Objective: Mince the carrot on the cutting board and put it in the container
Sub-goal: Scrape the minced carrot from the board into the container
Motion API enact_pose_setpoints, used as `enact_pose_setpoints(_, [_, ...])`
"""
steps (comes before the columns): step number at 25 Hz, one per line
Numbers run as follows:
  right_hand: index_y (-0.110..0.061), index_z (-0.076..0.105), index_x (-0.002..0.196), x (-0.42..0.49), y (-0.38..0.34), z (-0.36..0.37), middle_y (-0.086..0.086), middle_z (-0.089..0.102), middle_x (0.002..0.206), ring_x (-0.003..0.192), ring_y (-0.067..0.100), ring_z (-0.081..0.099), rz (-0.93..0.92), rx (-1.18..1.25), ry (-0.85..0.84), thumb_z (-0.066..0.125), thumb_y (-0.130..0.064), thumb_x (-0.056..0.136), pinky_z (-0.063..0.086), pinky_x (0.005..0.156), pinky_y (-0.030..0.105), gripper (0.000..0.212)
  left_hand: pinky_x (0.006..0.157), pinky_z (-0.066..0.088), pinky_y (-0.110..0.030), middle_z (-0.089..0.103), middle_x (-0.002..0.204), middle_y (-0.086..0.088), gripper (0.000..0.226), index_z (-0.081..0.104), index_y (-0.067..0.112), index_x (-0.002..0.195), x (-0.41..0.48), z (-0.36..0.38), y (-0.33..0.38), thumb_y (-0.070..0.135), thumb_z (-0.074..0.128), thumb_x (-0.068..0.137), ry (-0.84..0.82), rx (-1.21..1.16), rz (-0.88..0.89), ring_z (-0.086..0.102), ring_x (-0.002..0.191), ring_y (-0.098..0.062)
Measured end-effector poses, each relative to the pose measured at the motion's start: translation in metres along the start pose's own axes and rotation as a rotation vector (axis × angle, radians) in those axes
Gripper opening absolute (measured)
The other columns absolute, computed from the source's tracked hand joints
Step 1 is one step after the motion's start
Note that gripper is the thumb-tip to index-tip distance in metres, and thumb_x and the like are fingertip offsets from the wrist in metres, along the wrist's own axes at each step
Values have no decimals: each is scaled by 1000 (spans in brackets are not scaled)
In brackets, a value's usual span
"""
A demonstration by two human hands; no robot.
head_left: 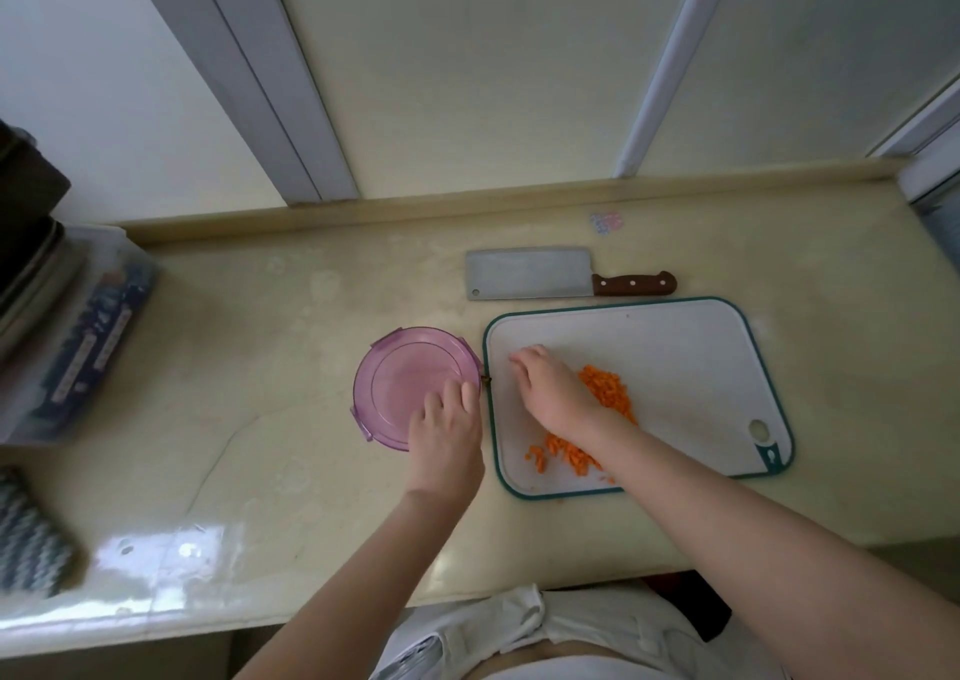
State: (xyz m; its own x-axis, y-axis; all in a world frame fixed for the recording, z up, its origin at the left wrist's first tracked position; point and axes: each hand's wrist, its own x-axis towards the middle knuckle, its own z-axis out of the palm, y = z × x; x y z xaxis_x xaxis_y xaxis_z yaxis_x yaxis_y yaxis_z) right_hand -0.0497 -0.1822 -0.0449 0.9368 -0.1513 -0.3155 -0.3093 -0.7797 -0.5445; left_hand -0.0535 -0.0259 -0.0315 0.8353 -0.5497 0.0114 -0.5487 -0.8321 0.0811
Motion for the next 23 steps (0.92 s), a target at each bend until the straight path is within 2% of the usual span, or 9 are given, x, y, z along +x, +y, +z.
enact_pose_setpoints(2, [1,61,104,2,-21,1,14,61,103,97,26,56,93,258,40,34,-17,102,44,87,35,32,43,26,-25,49,67,-5,42,53,9,73,-3,-1,0,-1,69,35,14,-45,17,46,52,-22])
enact_pose_setpoints(4, [-3,55,83,8,-39,1,12,55,84,81,24,49,176,399,-43,34,-22,103,35,73,28,35,49,35,-28,51,73,-6,20,54,10,76,-5,1,-9,11,65,59,81,-115,65,49,60,-25])
enact_pose_setpoints(6, [-5,52,75,16,-52,1,13,53,83,80,22,47,220,418,-109,35,-28,103,31,70,26,40,61,42,-34,54,83,-7,11,56,12,83,-3,4,-26,18,48,78,138,-123,53,51,69,-29])
enact_pose_setpoints(9, [-7,49,65,29,-56,2,14,51,79,77,24,46,250,368,-122,42,-30,101,31,68,27,43,71,45,-38,59,102,-11,19,59,11,99,-5,9,-50,12,57,80,199,-32,-63,54,84,-31])
enact_pose_setpoints(12, [3,62,91,41,-56,2,15,61,94,90,26,55,286,431,-185,51,-28,98,42,80,28,33,79,42,-39,57,113,-9,28,55,14,110,-11,15,-56,22,42,87,210,21,-46,44,98,-26])
enact_pose_setpoints(15, [8,48,129,49,-59,1,17,54,132,123,30,50,372,496,-270,51,-25,98,39,106,37,45,84,31,-39,57,115,-8,31,54,14,110,-12,17,-56,24,36,87,211,13,-40,41,101,-25])
enact_pose_setpoints(16, [6,51,124,51,-59,2,17,56,127,120,30,51,371,480,-258,52,-24,98,40,104,34,40,83,29,-38,57,114,-9,30,53,14,110,-11,16,-56,23,36,87,206,16,-38,41,100,-24])
enact_pose_setpoints(19, [-7,58,77,50,-60,-4,6,55,78,86,21,49,278,370,-135,61,-18,92,37,67,25,19,82,29,-39,57,111,-8,30,53,14,108,-10,15,-58,25,35,87,195,28,-28,42,98,-24])
enact_pose_setpoints(23, [-7,52,78,38,-60,-1,1,48,74,78,20,45,206,266,7,64,-22,90,30,51,15,23,76,42,-39,58,105,-7,27,57,15,103,-8,10,-57,23,39,85,159,17,-35,53,88,-26])
